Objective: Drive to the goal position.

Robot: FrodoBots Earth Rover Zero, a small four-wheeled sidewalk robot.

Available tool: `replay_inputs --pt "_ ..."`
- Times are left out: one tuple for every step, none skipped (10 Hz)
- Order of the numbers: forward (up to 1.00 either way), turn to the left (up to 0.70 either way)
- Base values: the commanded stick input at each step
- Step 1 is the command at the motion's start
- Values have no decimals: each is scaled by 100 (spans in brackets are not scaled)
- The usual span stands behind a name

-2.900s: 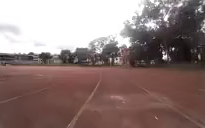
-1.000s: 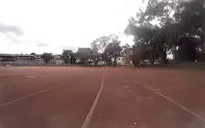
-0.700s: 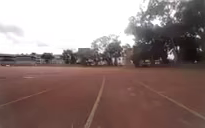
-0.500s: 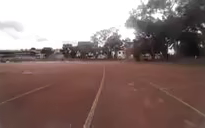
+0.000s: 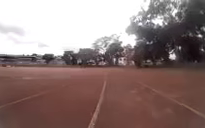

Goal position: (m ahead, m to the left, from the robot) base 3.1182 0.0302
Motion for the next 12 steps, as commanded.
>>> replay_inputs --pt "70 0" --pt "70 0" --pt "70 0" --pt "70 0" --pt "70 0" --pt "70 0" --pt "70 0" --pt "70 0" --pt "70 0" --pt "70 0" --pt "70 0" --pt "70 0"
